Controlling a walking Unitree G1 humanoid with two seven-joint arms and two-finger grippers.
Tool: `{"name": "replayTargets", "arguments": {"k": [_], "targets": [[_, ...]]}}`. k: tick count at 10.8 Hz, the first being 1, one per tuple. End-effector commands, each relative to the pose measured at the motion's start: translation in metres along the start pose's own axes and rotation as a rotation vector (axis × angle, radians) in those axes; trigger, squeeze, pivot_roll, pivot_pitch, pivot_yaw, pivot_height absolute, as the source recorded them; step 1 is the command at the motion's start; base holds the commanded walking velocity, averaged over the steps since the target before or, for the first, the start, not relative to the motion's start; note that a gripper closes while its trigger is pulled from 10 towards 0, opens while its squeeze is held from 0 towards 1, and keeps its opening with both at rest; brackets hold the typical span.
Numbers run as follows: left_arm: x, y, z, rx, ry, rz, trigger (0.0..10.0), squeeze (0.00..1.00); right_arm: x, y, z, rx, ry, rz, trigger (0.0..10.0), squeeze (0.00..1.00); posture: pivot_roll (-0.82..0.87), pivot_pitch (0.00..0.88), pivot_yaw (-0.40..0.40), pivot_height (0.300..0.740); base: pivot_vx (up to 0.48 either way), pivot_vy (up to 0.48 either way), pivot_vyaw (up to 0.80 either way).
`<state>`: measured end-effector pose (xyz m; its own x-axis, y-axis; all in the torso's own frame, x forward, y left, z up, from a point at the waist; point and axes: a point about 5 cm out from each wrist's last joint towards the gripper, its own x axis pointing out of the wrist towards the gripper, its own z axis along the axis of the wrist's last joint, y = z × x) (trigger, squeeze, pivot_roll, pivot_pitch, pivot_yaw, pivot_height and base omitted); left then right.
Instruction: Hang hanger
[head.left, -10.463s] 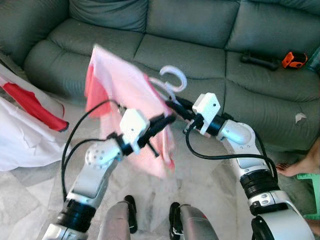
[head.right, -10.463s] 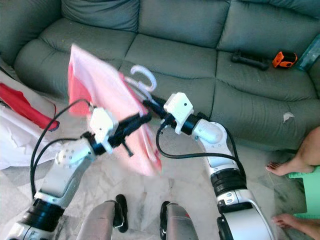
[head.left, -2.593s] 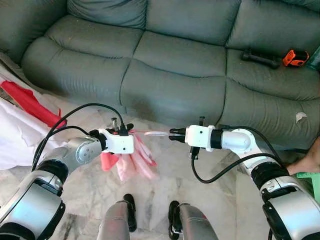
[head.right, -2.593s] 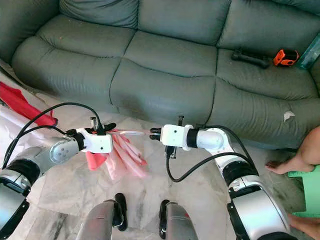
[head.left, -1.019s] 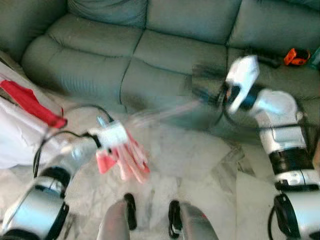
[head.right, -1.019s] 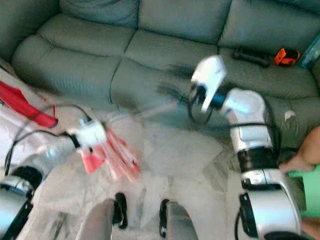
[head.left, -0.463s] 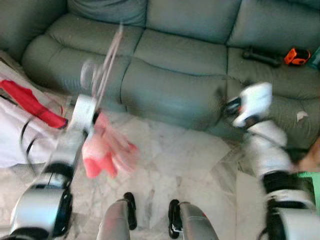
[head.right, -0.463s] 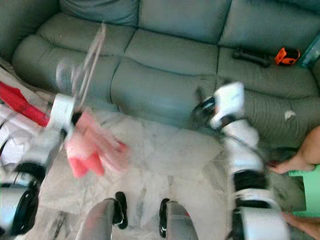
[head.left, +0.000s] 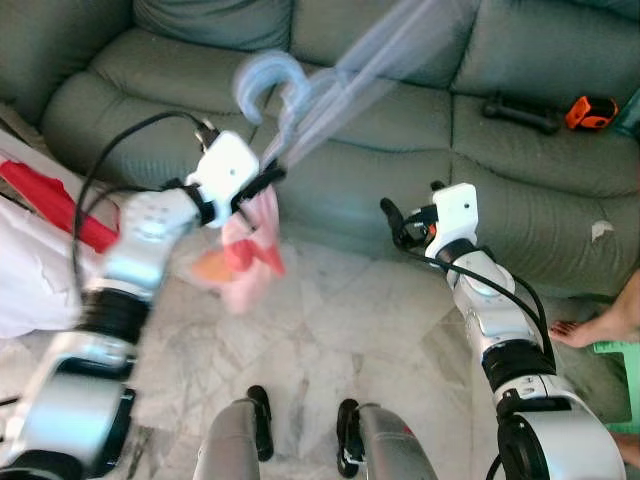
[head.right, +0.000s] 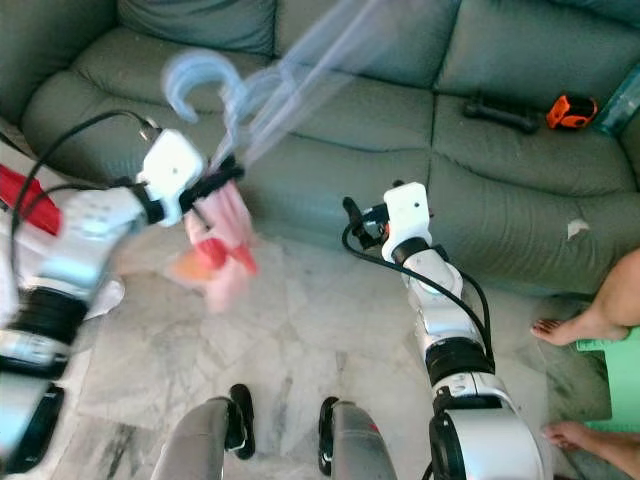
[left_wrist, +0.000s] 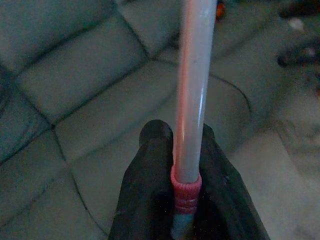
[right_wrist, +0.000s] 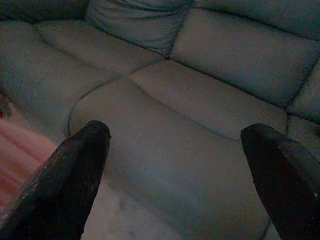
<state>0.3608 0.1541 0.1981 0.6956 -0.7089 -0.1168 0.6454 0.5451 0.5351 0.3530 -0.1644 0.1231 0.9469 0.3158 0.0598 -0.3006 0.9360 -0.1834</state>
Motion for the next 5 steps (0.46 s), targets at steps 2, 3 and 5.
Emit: {"name": "replayTargets", "arguments": {"k": [2, 3, 5], "targets": [[0.008, -0.001, 0.034, 0.105, -0.104, -0.146, 0.0, 0.00, -0.005, 0.003, -0.006, 0.024, 0.002, 0.031, 10.0, 1.00, -0.01, 0.232, -0.032, 0.740, 0.000, 0.000, 0.00], [0.015, -0.007, 0.052, 0.117, -0.176, -0.186, 0.0, 0.00, -0.005, 0.004, -0.006, 0.043, 0.004, 0.037, 10.0, 1.00, -0.01, 0.233, -0.029, 0.740, 0.000, 0.000, 0.00], [0.023, -0.030, 0.083, 0.144, -0.311, -0.322, 0.0, 0.00, 0.000, 0.016, -0.002, 0.073, -0.019, 0.137, 10.0, 0.50, -0.01, 0.235, -0.024, 0.740, 0.000, 0.000, 0.00]]}}
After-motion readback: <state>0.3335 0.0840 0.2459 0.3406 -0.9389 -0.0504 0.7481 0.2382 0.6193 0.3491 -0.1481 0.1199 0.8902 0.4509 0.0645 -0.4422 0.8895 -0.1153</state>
